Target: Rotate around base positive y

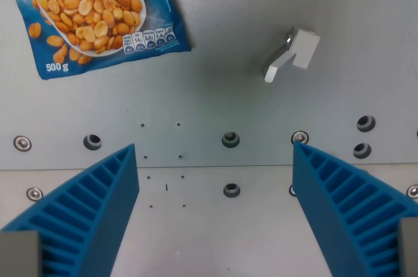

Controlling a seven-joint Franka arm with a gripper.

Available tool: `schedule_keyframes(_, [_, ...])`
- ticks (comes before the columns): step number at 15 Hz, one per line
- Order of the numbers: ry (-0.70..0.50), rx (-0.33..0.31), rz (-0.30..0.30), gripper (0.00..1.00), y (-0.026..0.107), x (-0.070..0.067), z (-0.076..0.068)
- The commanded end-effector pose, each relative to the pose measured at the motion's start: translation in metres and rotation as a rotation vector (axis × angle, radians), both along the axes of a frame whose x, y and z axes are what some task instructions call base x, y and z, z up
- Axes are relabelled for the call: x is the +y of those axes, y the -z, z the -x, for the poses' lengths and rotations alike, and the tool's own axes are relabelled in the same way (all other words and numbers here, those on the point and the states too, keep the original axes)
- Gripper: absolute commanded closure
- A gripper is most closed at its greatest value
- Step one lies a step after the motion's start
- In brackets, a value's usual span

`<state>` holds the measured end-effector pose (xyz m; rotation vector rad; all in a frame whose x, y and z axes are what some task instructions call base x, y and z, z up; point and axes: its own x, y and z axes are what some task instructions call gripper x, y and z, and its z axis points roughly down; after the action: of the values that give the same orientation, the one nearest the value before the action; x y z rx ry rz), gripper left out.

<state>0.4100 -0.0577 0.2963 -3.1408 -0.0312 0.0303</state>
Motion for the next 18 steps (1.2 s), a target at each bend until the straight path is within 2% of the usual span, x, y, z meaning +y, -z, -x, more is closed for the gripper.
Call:
schedule_keyframes(1, [-0.001, 0.007, 0.001, 0.0, -0.0026, -0.0001, -0.0001])
schedule_keyframes(18, [0.0, 0.233, 0.001, 0.0, -0.0026, -0.0001, -0.0001])
